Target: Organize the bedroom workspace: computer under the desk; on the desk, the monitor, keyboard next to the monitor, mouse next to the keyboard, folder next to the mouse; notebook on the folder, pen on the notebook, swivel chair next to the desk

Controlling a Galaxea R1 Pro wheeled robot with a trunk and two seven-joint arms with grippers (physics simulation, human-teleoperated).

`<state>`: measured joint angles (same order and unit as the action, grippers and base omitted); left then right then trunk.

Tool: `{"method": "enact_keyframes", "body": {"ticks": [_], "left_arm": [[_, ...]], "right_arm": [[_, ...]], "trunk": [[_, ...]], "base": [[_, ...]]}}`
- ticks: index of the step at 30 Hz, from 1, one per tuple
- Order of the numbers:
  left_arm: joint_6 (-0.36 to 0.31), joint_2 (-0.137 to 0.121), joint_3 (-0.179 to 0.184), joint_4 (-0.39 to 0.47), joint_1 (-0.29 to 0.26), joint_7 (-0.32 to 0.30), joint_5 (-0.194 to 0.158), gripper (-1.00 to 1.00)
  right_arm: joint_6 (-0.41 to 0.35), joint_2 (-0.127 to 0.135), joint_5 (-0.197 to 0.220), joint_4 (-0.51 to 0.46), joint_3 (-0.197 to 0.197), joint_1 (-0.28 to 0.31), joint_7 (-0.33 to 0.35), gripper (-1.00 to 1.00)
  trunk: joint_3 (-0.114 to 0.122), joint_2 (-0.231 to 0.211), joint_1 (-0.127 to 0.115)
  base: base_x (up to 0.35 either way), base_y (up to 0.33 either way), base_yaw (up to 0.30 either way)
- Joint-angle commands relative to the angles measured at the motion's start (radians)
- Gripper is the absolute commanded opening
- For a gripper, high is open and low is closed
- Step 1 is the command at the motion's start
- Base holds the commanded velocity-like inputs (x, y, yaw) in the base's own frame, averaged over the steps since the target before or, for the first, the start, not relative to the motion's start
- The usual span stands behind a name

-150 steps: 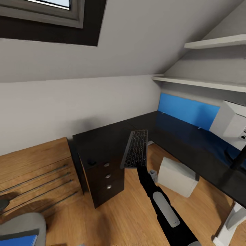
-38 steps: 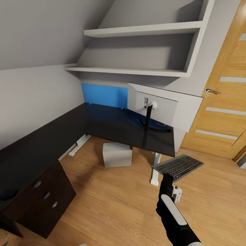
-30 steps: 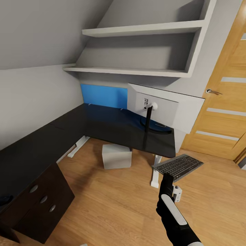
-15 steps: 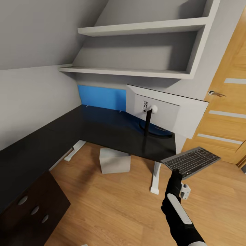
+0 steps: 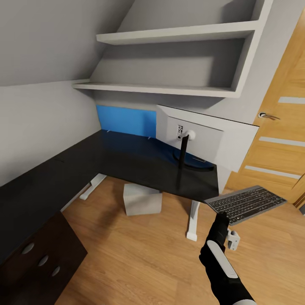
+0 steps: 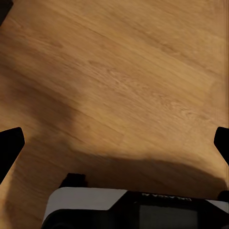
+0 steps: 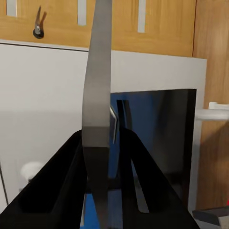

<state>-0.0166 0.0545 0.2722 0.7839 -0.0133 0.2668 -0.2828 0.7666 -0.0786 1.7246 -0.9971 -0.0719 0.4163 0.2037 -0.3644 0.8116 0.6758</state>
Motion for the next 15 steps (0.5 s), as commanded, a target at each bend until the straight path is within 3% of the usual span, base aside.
{"method": "enact_keyframes", "body": {"ticks": [1,11,15], "left_arm": [[-0.002,-0.001,0.005,0.002,-0.001,0.008,-0.008,1.00],[-0.007,-0.003,0.003,0.000,-0.001,0.010,-0.011,1.00],[-0.009,-0.006,-0.016,0.000,-0.001,0.010,-0.012,1.00]], "right_arm": [[0.004,0.000,0.010,0.000,-0.002,0.001,0.011,-1.00],[-0.003,-0.003,0.018,-0.002,-0.003,0.001,0.014,-1.00],[-0.003,-0.003,0.017,-0.002,-0.003,0.001,0.014,-1.00]], "trunk": [[-0.004,0.008,0.004],[-0.036,0.078,0.042],[-0.048,0.106,0.058]], "base": [[0.000,0.000,0.000],[0.000,0.000,0.000],[0.000,0.000,0.000]]}}
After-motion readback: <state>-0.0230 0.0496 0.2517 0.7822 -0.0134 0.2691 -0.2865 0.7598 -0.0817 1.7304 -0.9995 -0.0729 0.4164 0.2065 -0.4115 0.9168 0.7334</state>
